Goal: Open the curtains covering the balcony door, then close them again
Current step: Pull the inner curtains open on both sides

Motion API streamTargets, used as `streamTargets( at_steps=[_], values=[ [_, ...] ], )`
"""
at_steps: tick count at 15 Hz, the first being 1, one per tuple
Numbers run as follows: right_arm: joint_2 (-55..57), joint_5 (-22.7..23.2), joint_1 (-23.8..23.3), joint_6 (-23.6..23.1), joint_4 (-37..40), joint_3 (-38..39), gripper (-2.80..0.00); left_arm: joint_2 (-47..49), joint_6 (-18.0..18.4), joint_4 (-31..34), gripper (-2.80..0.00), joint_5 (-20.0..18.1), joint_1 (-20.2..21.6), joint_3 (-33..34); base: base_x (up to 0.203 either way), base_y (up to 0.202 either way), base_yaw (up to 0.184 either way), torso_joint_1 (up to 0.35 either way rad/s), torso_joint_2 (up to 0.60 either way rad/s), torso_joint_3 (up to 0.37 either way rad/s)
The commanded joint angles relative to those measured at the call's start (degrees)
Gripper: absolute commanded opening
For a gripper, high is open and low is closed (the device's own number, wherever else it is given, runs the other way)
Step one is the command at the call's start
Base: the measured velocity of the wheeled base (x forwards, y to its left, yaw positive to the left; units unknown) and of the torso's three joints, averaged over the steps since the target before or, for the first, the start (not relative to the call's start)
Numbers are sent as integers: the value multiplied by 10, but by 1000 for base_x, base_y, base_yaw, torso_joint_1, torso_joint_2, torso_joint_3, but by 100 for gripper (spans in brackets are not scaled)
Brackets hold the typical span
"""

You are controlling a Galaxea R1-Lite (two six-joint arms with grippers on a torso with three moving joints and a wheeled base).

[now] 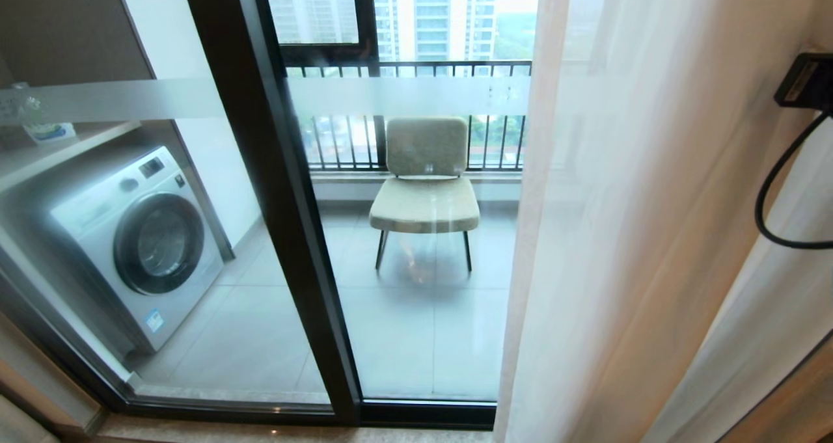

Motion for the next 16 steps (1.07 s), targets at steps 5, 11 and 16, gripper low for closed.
streamTargets(
  at_steps=[5,11,16],
  values=[
    [0,-1,-22,10,-2,0,-280,0,0,0,-280,0,0,0,0,-194,1,-3,3,2],
    [-1,-1,-28,11,-2,1,-280,0,0,1,-280,0,0,0,0,-192,0,3,2,2],
    [-1,-1,-28,11,-2,1,-280,0,0,0,-280,0,0,-1,0,-192,1,1,3,2]
  ],
)
